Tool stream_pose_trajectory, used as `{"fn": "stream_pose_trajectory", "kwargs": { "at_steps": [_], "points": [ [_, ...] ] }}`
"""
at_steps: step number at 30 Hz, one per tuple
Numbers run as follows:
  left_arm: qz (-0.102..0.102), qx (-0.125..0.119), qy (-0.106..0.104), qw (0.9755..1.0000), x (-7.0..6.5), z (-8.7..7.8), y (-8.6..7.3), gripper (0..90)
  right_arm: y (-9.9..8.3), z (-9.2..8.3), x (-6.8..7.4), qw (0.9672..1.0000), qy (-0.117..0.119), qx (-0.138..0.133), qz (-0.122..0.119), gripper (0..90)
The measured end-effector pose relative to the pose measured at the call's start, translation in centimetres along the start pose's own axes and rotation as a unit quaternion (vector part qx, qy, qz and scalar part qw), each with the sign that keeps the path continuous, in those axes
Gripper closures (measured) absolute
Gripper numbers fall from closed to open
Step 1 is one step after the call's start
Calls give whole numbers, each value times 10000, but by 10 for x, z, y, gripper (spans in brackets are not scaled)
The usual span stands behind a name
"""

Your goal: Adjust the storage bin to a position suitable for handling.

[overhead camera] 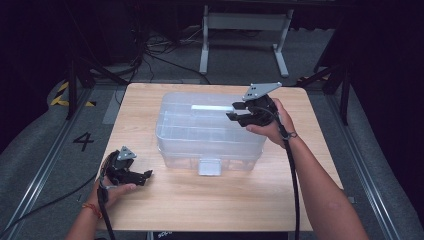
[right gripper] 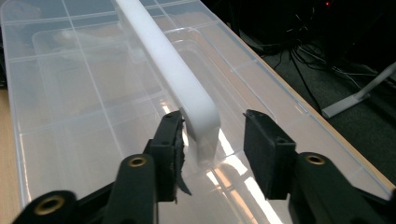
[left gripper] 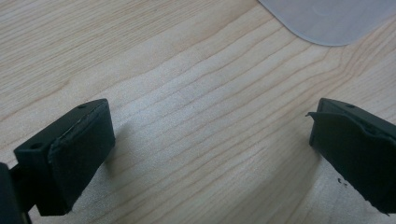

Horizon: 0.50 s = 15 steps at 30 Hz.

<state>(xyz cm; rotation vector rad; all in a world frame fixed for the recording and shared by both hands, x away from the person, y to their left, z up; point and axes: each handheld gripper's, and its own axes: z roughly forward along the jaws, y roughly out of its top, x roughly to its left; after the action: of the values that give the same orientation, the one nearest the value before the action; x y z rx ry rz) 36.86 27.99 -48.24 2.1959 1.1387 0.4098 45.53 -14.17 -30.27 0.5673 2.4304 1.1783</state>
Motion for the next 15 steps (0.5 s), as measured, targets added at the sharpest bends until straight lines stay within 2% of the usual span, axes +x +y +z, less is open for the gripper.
{"fn": "stream_pose_trajectory", "kwargs": {
  "at_steps": [3,9,10,15],
  "points": [
    [-2,-3,2,10000,0,0,0,5,2,2,2,10000,-11,16,-84,653],
    [-2,-3,1,10000,0,0,0,5,5,6,2,9999,-5,89,-91,689],
    [-1,-2,1,10000,0,0,0,5,5,7,3,9999,35,104,-111,736],
    [0,-1,2,10000,0,0,0,5,6,8,4,9999,30,86,-142,752]
  ]
}}
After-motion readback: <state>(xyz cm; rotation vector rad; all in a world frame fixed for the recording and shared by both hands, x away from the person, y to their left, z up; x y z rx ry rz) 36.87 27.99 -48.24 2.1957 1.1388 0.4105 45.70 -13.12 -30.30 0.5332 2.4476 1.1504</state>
